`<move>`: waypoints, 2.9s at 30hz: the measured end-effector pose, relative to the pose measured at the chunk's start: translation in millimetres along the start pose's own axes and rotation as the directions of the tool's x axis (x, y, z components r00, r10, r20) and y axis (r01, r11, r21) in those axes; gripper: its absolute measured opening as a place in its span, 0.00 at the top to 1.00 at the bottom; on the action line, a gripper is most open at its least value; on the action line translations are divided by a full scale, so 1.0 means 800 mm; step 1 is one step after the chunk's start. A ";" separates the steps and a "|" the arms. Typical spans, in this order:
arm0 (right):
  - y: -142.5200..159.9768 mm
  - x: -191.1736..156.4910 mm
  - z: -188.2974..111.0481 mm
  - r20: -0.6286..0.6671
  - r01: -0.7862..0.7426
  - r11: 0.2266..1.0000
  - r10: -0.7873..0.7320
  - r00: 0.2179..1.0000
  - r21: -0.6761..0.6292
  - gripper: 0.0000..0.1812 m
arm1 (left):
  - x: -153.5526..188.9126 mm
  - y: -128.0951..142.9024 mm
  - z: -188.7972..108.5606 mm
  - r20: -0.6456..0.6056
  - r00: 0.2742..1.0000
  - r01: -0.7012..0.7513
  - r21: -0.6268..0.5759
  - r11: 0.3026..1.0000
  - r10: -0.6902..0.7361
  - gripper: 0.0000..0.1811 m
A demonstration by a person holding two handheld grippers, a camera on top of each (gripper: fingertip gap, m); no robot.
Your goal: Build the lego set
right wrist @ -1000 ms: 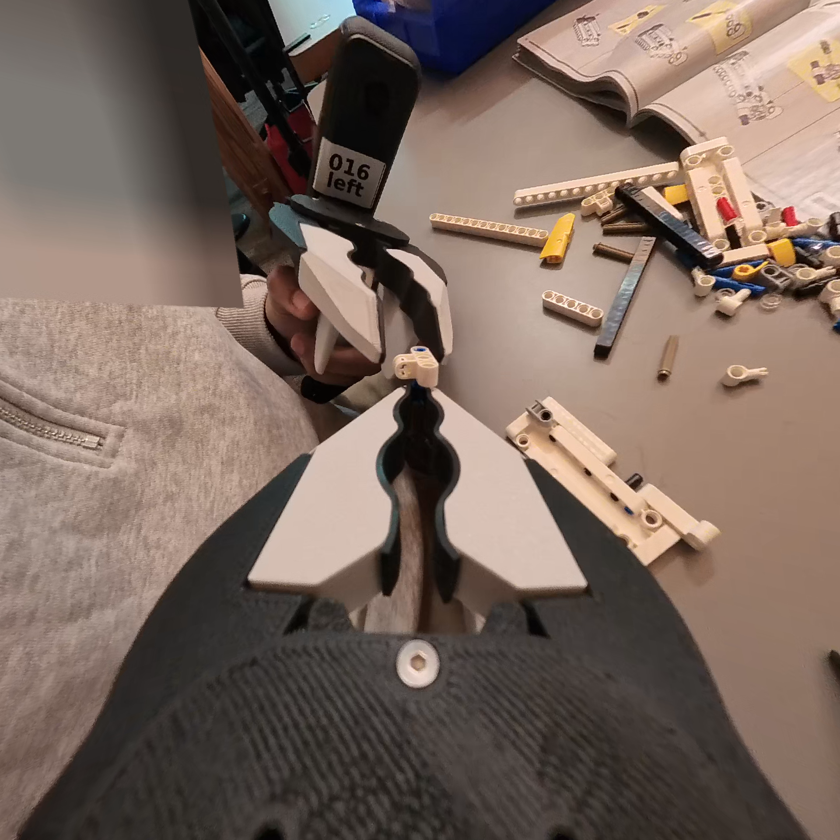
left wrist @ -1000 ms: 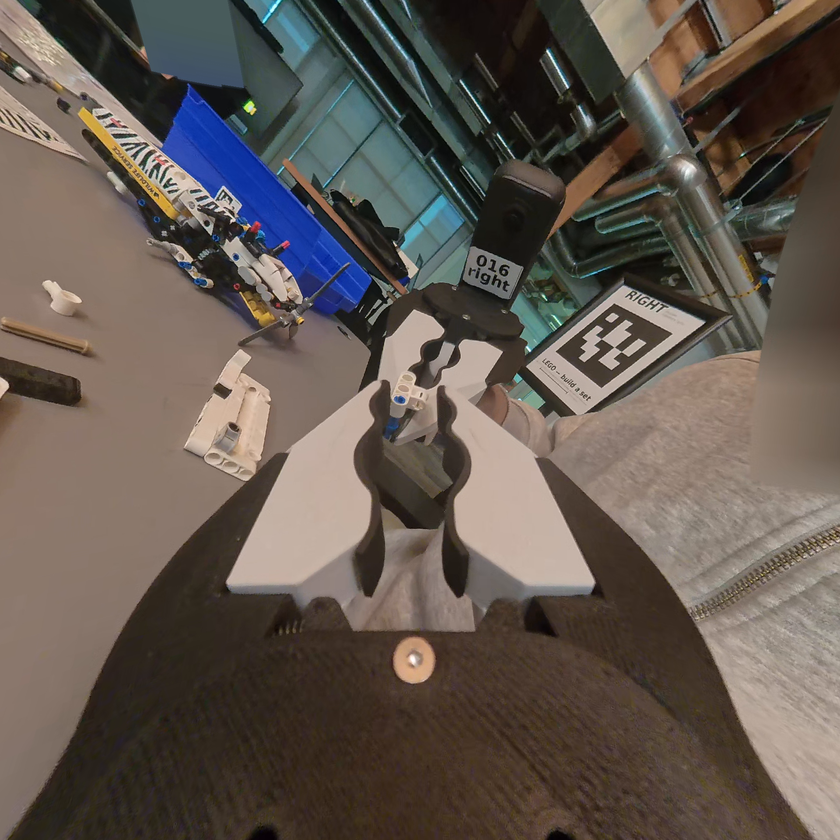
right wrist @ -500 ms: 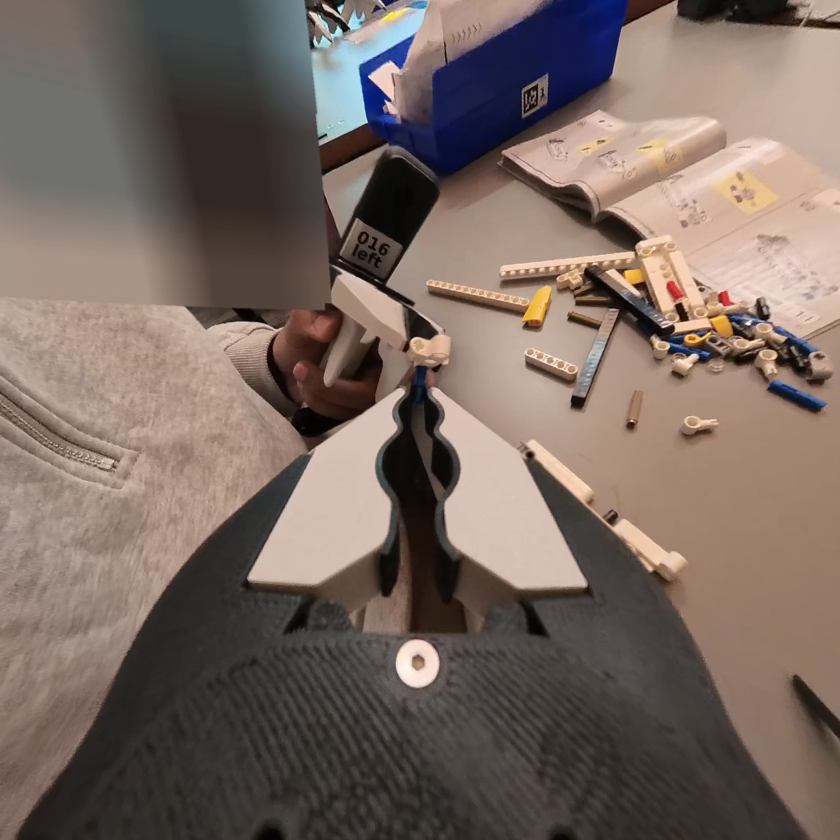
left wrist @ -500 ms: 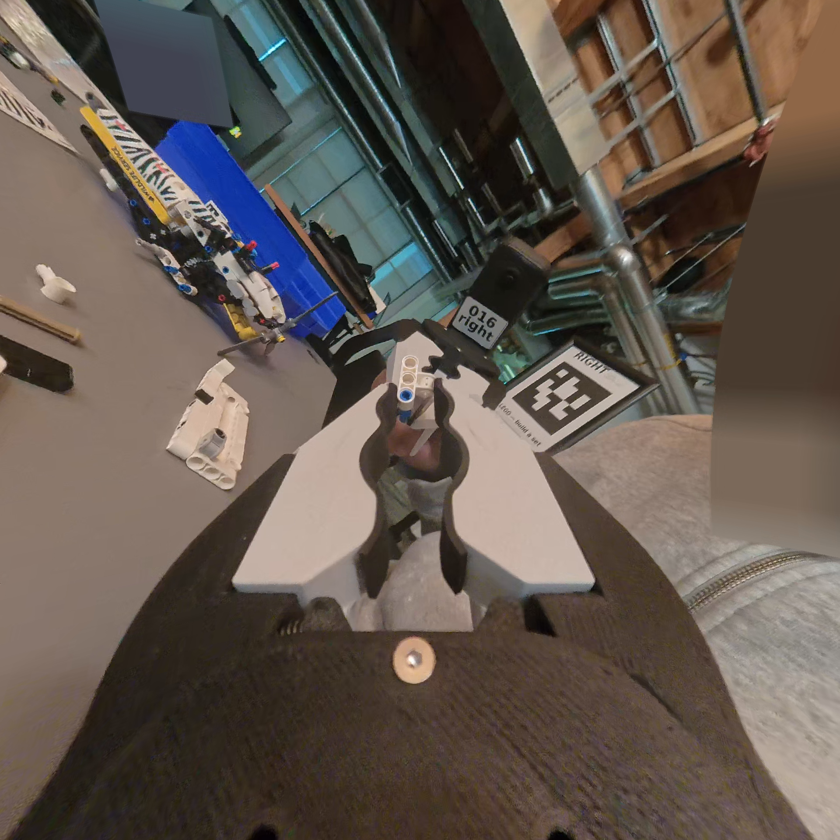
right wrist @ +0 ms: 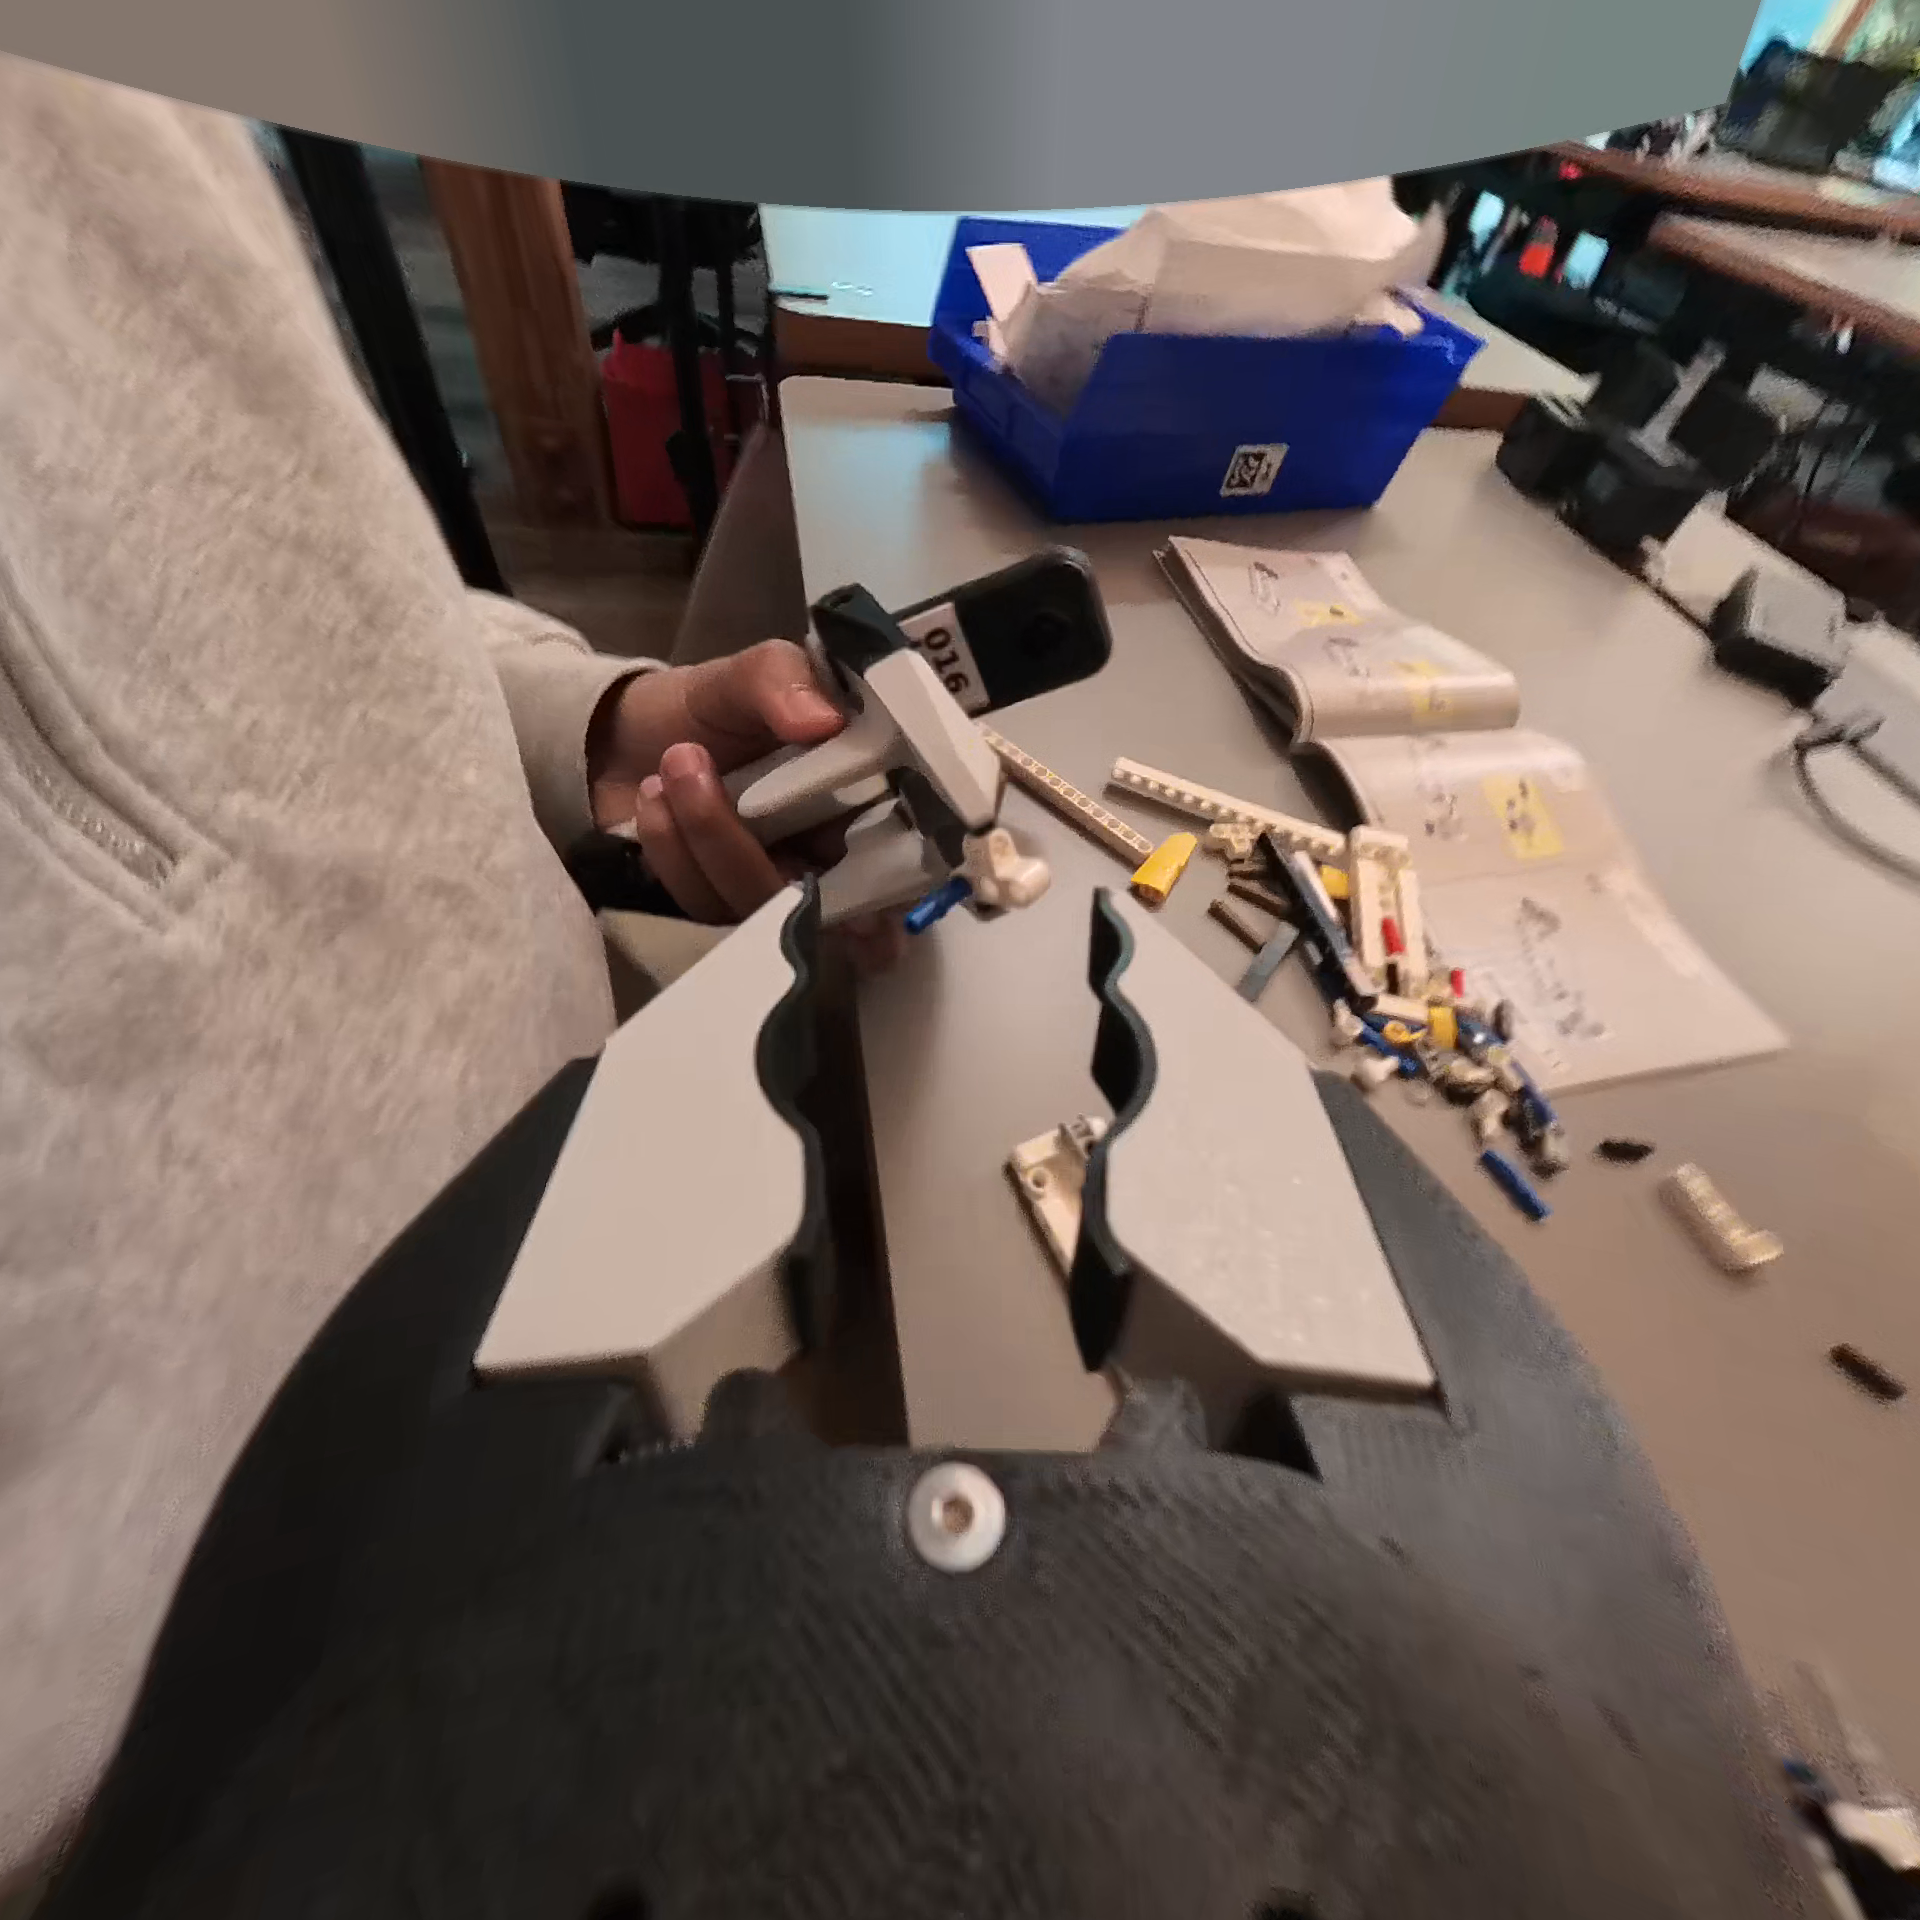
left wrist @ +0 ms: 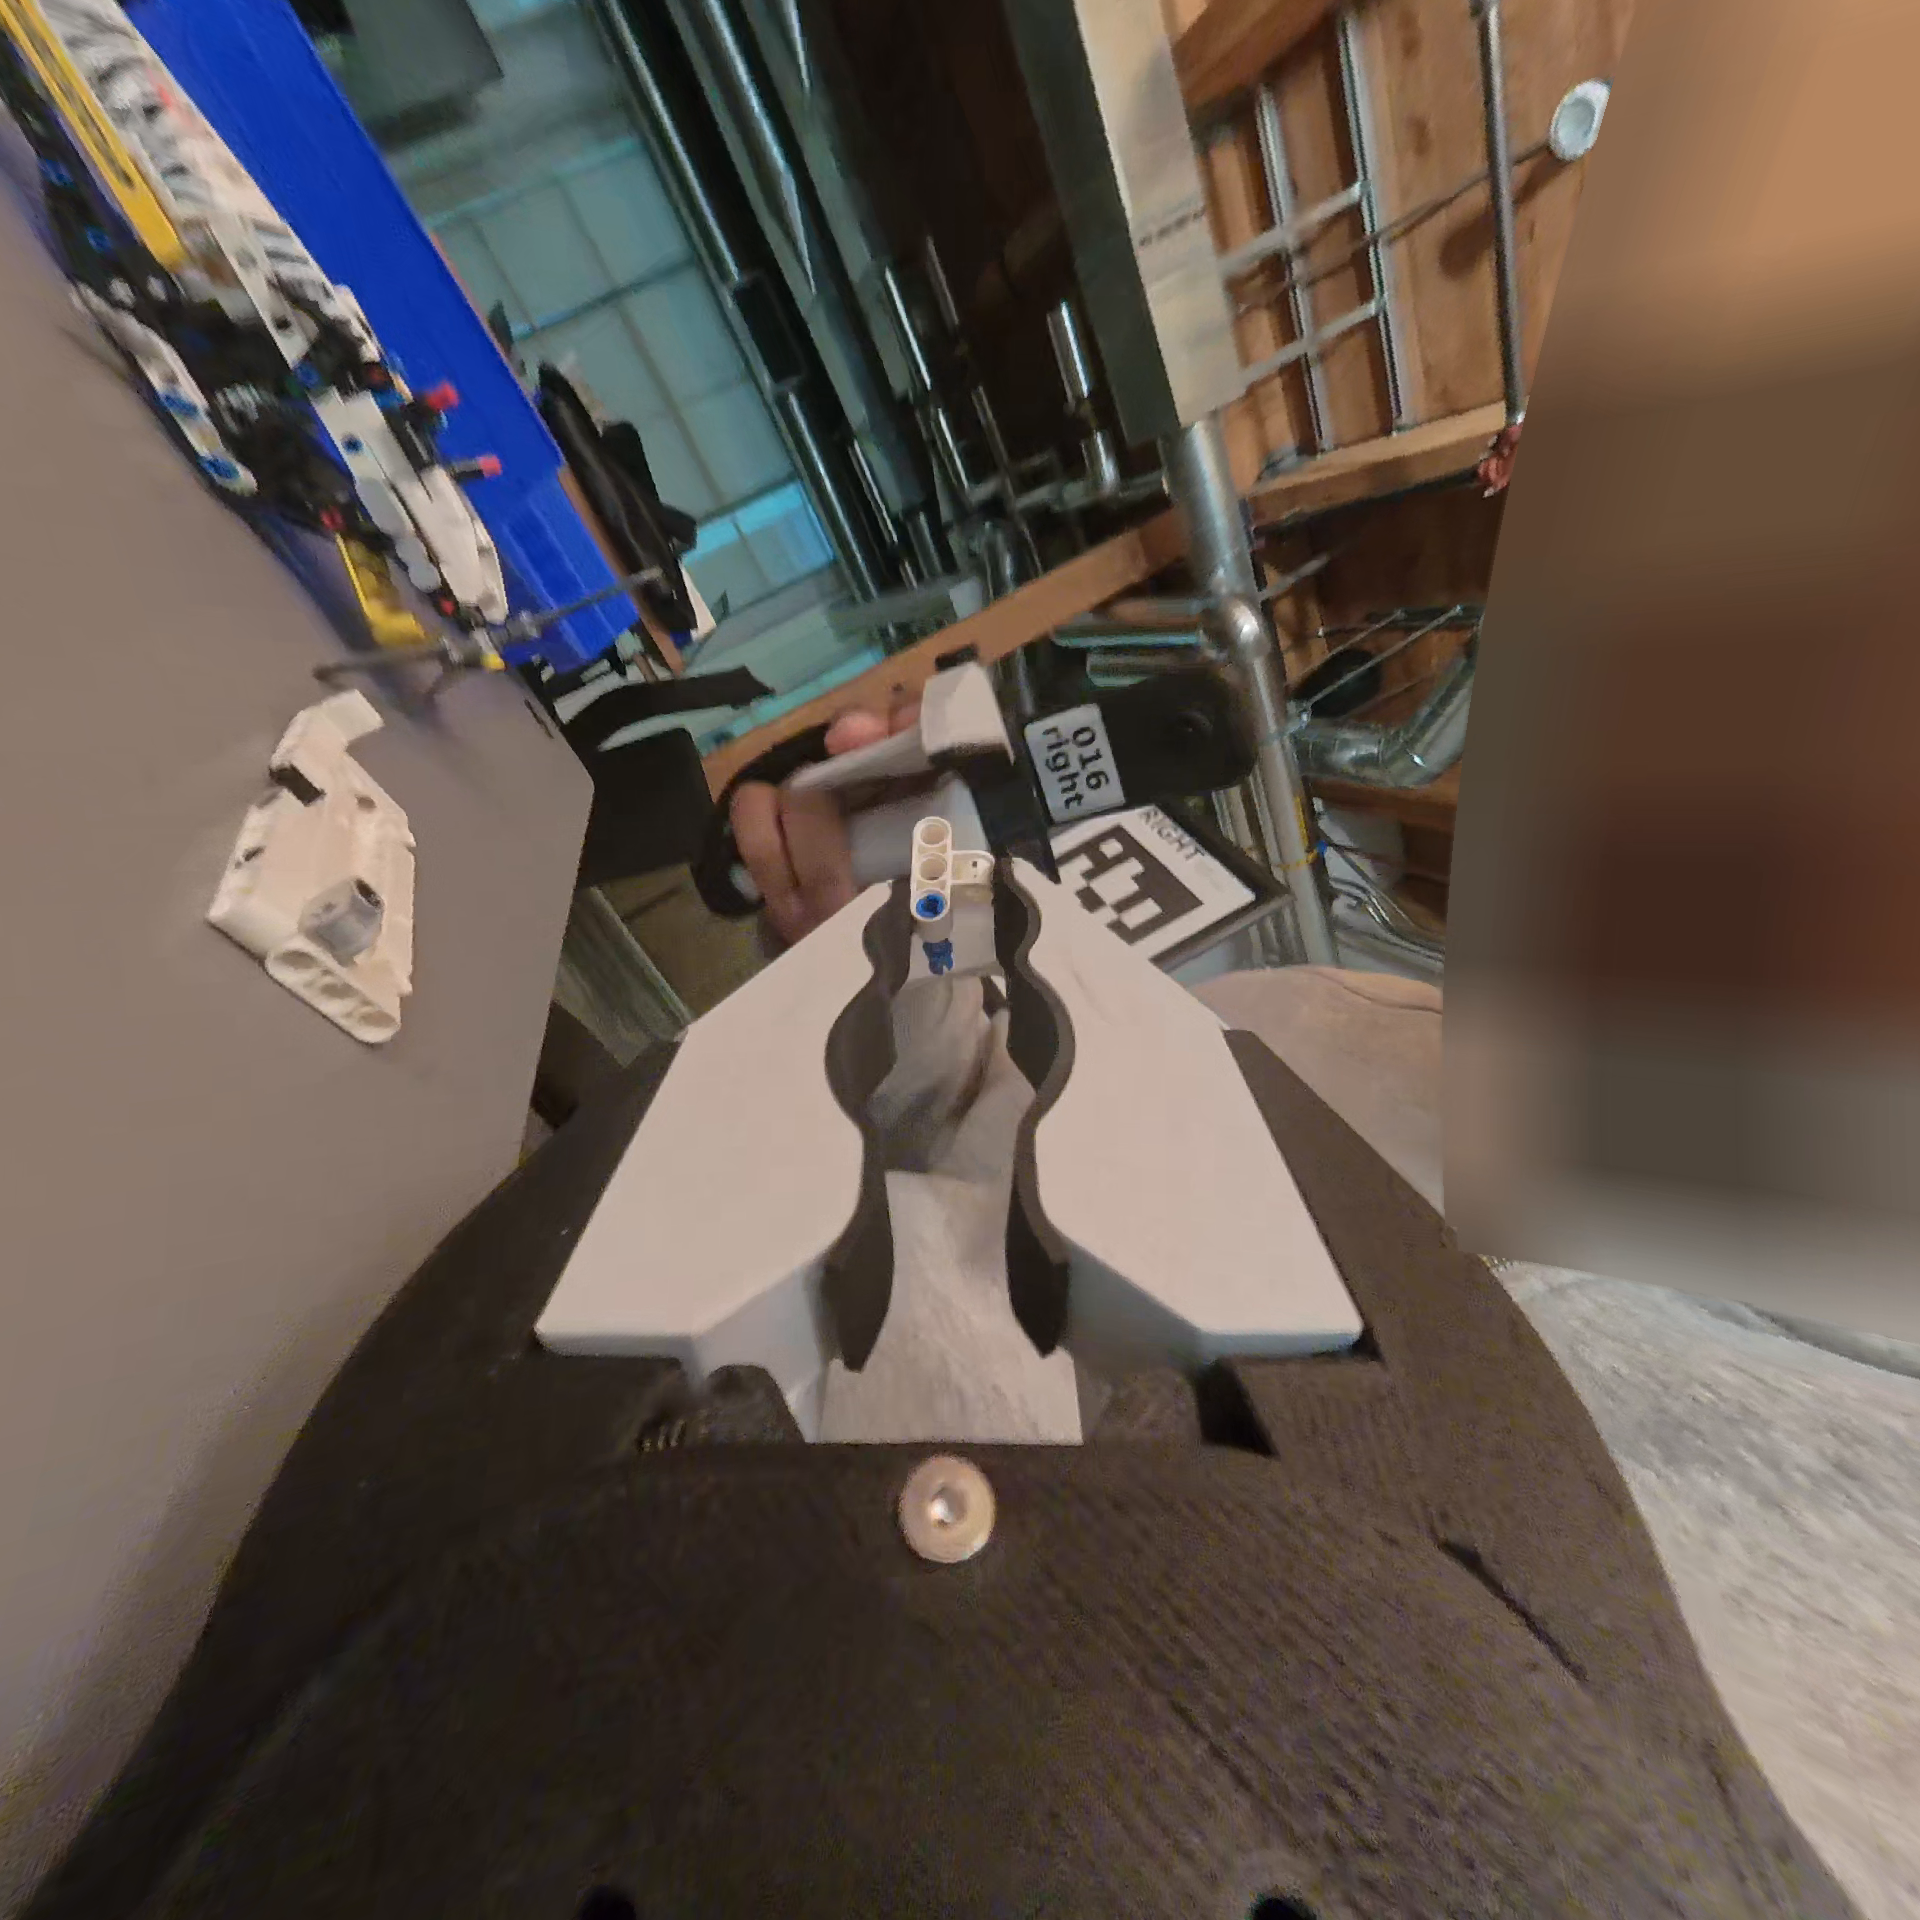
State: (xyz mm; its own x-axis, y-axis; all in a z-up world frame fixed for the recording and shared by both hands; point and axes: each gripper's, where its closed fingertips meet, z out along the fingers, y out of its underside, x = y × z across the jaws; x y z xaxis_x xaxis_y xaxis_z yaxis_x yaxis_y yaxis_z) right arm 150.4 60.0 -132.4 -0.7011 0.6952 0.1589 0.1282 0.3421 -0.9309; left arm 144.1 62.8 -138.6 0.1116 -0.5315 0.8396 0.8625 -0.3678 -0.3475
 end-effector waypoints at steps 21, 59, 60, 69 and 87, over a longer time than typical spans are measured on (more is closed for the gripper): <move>0.027 -0.039 0.009 0.258 0.162 0.974 -0.118 0.959 -0.159 0.86 | -0.008 0.040 0.009 -0.004 0.995 0.095 -0.181 0.979 -0.098 0.92; 0.005 0.060 -0.046 -0.112 -0.291 0.818 0.393 0.913 0.497 0.87 | -0.030 -0.032 0.046 0.459 0.775 -0.468 -0.045 0.882 0.435 0.83; 0.009 0.061 -0.050 -0.119 -0.283 0.819 0.389 0.914 0.499 0.87 | -0.033 -0.030 0.055 0.470 0.760 -0.477 -0.068 0.876 0.450 0.82; 0.014 0.084 -0.080 0.061 -0.436 0.661 0.509 0.858 0.611 0.87 | -0.058 -0.030 0.090 0.542 0.698 -0.477 -0.135 0.868 0.468 0.79; 0.006 0.074 -0.073 0.178 -0.519 0.600 0.534 0.827 0.609 0.87 | -0.057 -0.032 0.096 0.520 0.713 -0.478 -0.129 0.869 0.470 0.80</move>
State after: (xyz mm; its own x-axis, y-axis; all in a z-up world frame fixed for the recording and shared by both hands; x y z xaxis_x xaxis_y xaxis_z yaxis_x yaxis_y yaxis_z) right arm 150.8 140.0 -108.4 -0.6364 0.6444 -0.4240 0.0136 -0.5403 -0.8414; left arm 154.5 154.8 -136.0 0.7416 -0.1551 0.6527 0.6323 -0.1635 -0.7573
